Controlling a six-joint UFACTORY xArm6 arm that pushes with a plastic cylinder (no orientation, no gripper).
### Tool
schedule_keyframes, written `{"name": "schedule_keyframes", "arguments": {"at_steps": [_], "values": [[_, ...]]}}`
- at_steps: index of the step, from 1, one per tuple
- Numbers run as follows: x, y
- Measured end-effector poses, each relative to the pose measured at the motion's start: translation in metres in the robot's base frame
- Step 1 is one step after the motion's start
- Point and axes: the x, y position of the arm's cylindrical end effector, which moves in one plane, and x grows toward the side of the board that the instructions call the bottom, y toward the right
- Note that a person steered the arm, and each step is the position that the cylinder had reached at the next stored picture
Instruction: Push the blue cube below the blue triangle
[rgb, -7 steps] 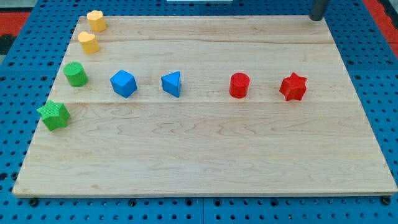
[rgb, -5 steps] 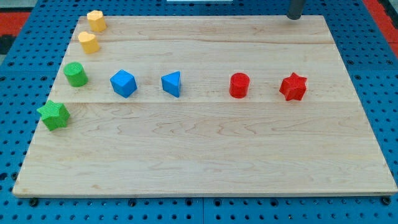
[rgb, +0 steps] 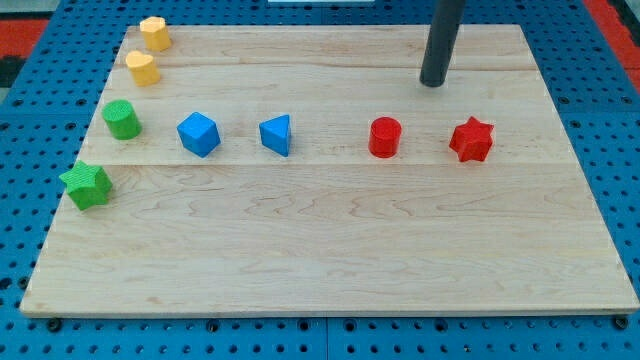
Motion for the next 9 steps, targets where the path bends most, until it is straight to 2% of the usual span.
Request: {"name": "schedule_keyframes", "arguments": {"at_steps": [1,2,3,4,5,6,7,8,9], "values": [[0.031,-0.080],[0.030,-0.197],[0.025,-0.269],[0.027,-0.302],[0.054,-0.302],[0.065,-0.277],[0.078,-0.202],[0.135,-0.254],[0.159,-0.223]]}}
